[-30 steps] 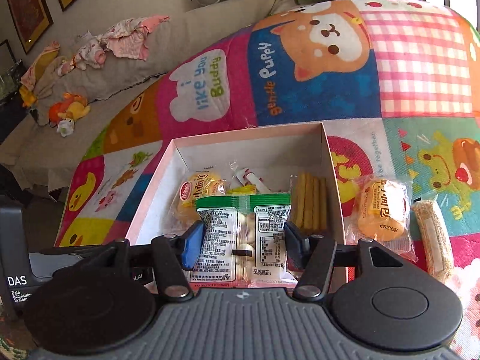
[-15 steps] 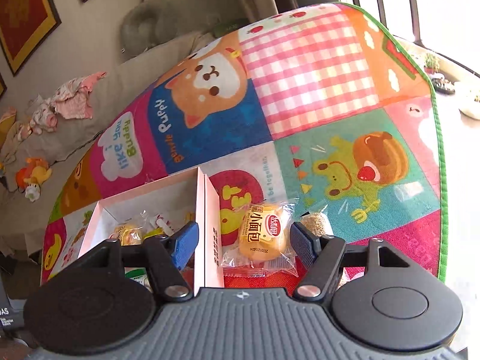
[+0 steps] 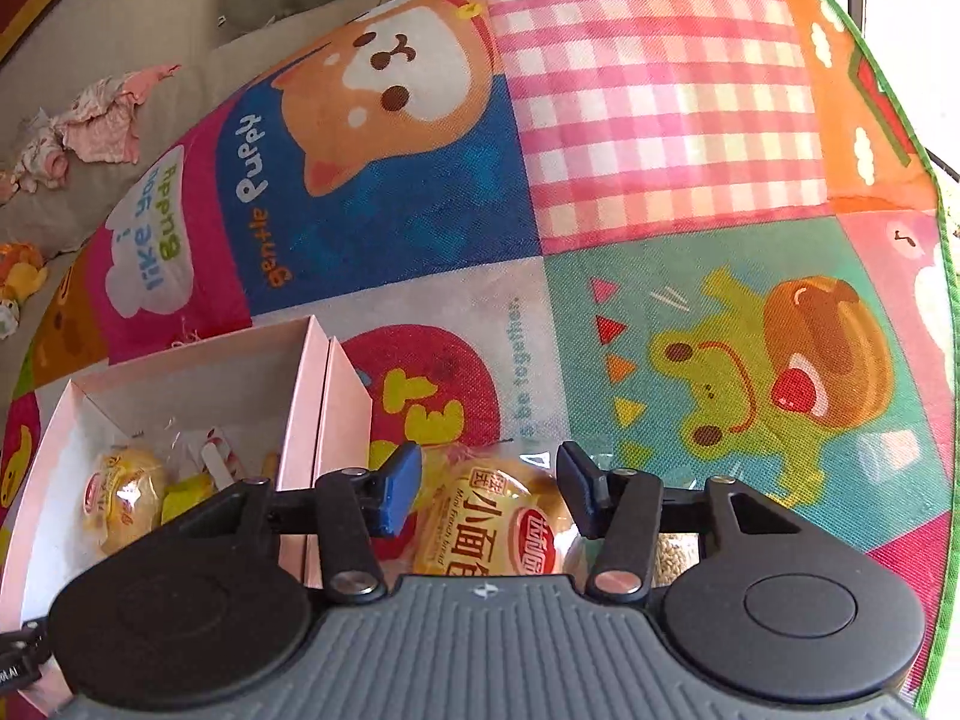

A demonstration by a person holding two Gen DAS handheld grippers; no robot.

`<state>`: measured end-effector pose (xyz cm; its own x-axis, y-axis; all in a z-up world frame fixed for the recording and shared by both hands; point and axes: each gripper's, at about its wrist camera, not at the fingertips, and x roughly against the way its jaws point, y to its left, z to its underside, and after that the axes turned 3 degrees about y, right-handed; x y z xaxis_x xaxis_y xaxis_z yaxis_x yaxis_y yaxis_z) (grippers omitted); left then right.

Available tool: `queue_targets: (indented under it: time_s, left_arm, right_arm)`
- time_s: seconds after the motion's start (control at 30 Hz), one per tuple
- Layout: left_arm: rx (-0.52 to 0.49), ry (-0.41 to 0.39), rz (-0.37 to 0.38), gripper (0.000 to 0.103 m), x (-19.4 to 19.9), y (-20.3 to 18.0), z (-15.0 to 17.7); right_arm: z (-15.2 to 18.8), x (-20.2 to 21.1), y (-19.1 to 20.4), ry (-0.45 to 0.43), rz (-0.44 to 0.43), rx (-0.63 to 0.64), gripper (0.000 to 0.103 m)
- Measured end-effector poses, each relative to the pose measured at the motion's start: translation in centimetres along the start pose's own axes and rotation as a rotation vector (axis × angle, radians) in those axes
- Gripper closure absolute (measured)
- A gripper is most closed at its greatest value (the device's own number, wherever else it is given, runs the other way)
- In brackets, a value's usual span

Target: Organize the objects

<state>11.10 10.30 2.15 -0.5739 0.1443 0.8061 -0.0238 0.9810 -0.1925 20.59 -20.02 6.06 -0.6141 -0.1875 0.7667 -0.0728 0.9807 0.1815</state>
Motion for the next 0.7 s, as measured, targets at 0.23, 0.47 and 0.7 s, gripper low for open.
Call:
queue_targets:
  time_s: [0.23,0.47,0.7]
  left_arm:
    - [0.007,-0.012,0.008,0.082,0.1,0.1,0.3]
    - [0.009,-0.011,0.008,0.082,0.1,0.1,0.3]
    - [0.01,-0.005,-0.001,0.082,0.1,-0.2,0.1]
  right_arm:
    - [5.5,4.8,-1.5,0.021,-0.025,0.033,0.057]
    - [10.9,9.4,-2.7,0.02,-0.006,-0.005,0.057]
    - [14.6,12.3,-3.3,0.004,0.026,-0.051,0.054]
